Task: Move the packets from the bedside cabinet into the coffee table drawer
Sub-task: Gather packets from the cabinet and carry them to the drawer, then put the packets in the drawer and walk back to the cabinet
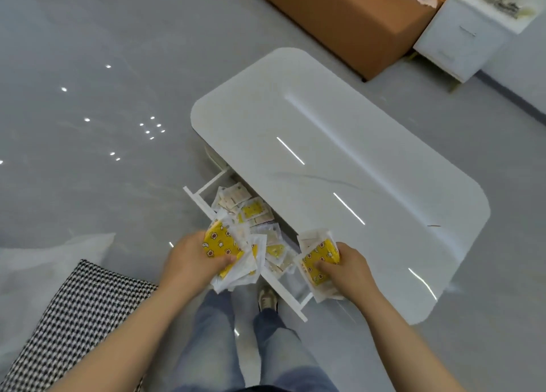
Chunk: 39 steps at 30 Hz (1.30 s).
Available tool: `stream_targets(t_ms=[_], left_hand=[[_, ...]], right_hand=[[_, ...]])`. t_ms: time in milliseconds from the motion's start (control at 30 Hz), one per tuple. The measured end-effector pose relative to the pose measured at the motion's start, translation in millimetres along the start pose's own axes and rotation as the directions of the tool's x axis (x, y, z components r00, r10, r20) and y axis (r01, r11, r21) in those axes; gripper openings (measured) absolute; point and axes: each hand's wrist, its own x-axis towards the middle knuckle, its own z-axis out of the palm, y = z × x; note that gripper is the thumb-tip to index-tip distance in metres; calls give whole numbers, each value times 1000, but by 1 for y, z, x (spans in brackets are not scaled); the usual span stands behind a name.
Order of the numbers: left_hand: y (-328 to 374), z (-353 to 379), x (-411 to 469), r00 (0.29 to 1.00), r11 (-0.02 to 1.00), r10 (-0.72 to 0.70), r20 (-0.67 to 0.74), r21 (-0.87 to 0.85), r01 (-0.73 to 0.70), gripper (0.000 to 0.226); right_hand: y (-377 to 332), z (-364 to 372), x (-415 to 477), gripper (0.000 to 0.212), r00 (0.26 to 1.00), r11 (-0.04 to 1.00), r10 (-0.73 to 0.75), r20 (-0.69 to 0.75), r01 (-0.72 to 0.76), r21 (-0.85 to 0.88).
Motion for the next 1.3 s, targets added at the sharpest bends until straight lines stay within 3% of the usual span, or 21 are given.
stream_targets(t_ms=[300, 500, 667, 967, 1300], left_hand=[[13, 21, 100, 954, 938, 185, 238, 246, -243, 28], [10, 72, 156, 905, 898, 222, 364, 285, -335, 28], [-8, 130, 194, 881, 896, 176, 439, 298, -328, 31], [-63, 236, 252, 891, 924, 150, 429, 260, -281, 40], [-101, 329, 297, 876, 922, 139, 462, 262, -284, 27]], right_hand=[[31, 45, 17, 9, 953, 952, 274, -128, -250, 177], [68, 83, 44, 6, 902, 890, 412, -133, -367, 270], [102, 112, 84, 13, 867, 836, 486, -106, -427, 344], [165, 177, 176, 15, 844, 795, 531, -78, -465, 391], [232, 229, 247, 20, 841, 747, 541, 17, -490, 450]])
